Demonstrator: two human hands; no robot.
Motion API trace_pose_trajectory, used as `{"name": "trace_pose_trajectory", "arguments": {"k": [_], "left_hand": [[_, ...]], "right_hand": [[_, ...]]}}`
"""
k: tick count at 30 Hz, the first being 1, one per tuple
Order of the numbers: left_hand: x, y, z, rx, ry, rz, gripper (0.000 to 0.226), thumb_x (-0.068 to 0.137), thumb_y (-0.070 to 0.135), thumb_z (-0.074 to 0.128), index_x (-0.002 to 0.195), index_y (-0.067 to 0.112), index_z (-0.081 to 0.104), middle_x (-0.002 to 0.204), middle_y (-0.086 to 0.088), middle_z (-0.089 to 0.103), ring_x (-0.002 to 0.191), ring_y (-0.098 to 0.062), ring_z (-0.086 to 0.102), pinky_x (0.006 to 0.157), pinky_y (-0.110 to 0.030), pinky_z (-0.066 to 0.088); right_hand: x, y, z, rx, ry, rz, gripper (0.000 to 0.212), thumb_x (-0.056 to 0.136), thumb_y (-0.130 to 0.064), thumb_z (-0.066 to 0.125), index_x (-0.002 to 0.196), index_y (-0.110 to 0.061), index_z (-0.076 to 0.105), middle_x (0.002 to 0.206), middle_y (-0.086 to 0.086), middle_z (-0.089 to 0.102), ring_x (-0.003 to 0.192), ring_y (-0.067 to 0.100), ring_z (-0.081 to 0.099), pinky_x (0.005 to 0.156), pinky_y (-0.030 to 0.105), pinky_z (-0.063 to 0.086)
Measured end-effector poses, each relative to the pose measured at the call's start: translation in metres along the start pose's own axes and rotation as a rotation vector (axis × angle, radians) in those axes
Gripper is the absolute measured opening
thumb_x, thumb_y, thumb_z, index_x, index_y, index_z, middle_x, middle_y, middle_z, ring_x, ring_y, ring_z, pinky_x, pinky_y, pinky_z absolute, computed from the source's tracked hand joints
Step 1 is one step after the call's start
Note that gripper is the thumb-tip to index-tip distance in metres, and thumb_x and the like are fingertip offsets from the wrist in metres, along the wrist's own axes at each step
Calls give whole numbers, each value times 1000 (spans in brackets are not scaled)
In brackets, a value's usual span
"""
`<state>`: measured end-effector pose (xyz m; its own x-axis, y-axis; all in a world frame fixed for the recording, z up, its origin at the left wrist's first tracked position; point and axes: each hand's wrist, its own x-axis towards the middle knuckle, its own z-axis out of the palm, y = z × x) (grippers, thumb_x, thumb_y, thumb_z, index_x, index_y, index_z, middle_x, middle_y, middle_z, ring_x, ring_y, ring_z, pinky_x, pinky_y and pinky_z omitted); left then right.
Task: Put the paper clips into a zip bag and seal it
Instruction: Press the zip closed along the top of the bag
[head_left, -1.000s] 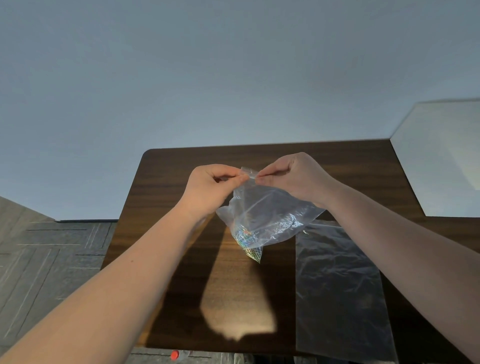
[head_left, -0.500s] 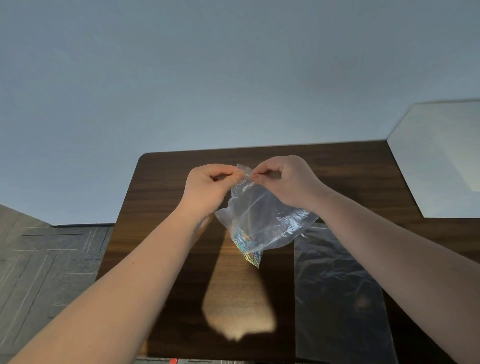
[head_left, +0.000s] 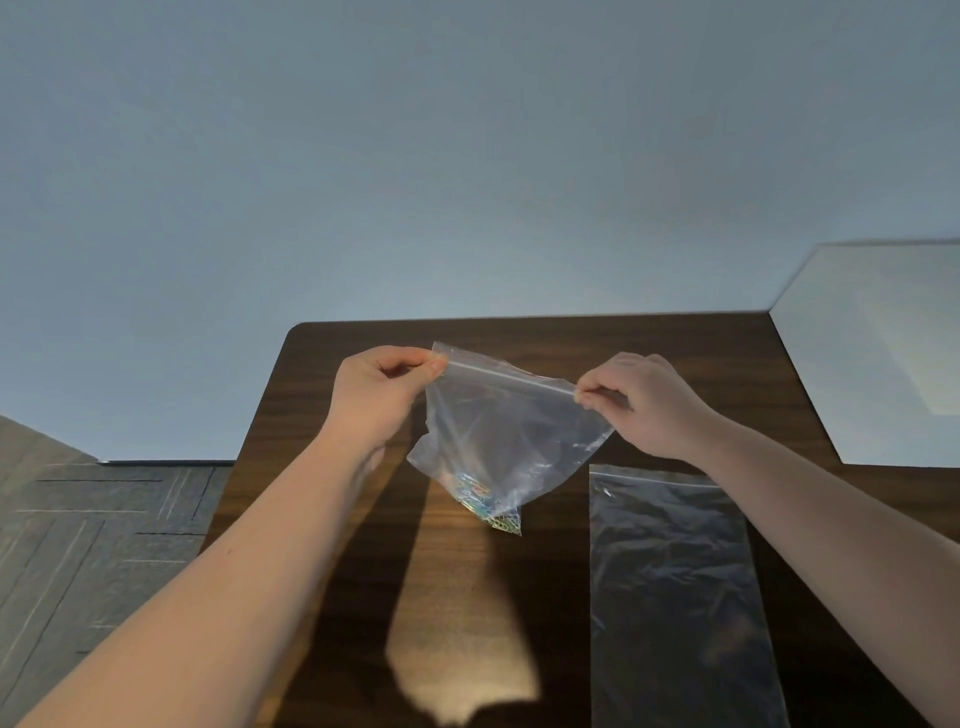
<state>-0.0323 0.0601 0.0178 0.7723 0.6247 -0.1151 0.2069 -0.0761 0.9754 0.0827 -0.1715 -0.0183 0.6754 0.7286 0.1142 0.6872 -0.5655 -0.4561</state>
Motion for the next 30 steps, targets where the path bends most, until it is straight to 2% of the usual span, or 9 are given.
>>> {"name": "trace_pose_trajectory", "arguments": {"k": [4, 8, 13, 15, 17, 20, 23, 26, 30], "left_hand": [[4, -2, -5, 20, 18, 8, 5, 74, 14, 74, 77, 18, 73, 81, 1, 71, 76, -5, 64, 54, -5, 48], [6, -4, -8, 37, 10, 31, 4, 74, 16, 74, 75, 20, 72, 78, 3, 69, 74, -5, 62, 56, -6, 48], [9, -10, -16, 14, 37, 11, 6, 76, 18, 73, 81, 15, 71, 80, -2, 67, 75, -9, 60, 69, -18, 50], [13, -14, -27, -26, 54, -9, 9, 76, 21, 73, 83, 16, 71, 81, -3, 66, 79, -12, 59, 73, -23, 50], [14, -19, -34, -14, 37, -20, 15, 76, 23, 72, 88, 15, 71, 84, 0, 67, 80, -11, 59, 73, -21, 49], [10, -29, -31, -29, -7, -23, 27, 76, 21, 72, 102, 15, 68, 91, 1, 69, 84, -6, 63, 72, -14, 52], [14, -47, -30, -120, -170, -82, 51, 76, 14, 71, 124, 16, 54, 108, -3, 68, 99, -5, 63, 80, -10, 52], [25, -75, -35, 124, -350, -171, 72, 70, 30, 77, 132, 27, 43, 131, 6, 56, 121, -9, 49, 102, -31, 43], [37, -102, -29, 273, -440, -226, 68, 72, 34, 75, 131, 35, 40, 128, 21, 43, 122, -3, 37, 105, -34, 30]], "right_hand": [[-5, 8, -2, -13, 6, 26, 14, 90, -21, 60, 97, -14, 70, 87, -6, 64, 81, 6, 51, 78, 28, 45], [-5, 13, 0, -23, 20, 87, 23, 90, -32, 56, 84, -12, 67, 64, -14, 50, 59, 3, 50, 54, 15, 34], [-10, 18, 2, -38, 61, 150, 40, 82, -50, 49, 56, -20, 50, 50, -6, 46, 48, 7, 46, 50, 16, 32], [-17, 24, 4, 65, 111, 234, 39, 81, -49, 50, 68, -15, 62, 59, -2, 58, 53, 6, 52, 52, 14, 35], [-22, 31, 15, 208, 65, 329, 35, 86, -42, 55, 102, -12, 66, 87, -1, 68, 69, 4, 58, 60, 14, 42], [-25, 33, 49, 345, -229, 410, 65, 86, -37, 62, 142, -18, 34, 131, -4, 54, 98, 4, 57, 82, 21, 43], [-21, 31, 89, 493, -336, 502, 80, 85, -36, 66, 148, -25, 17, 148, -5, 37, 119, 9, 46, 96, 29, 42], [-9, 31, 121, 668, -287, 640, 78, 89, -37, 61, 148, -26, 13, 153, -4, 29, 120, 12, 45, 98, 34, 42], [12, 33, 146, 836, -305, 774, 76, 89, -42, 58, 148, -26, 13, 155, -3, 24, 136, 21, 32, 111, 46, 30]]}}
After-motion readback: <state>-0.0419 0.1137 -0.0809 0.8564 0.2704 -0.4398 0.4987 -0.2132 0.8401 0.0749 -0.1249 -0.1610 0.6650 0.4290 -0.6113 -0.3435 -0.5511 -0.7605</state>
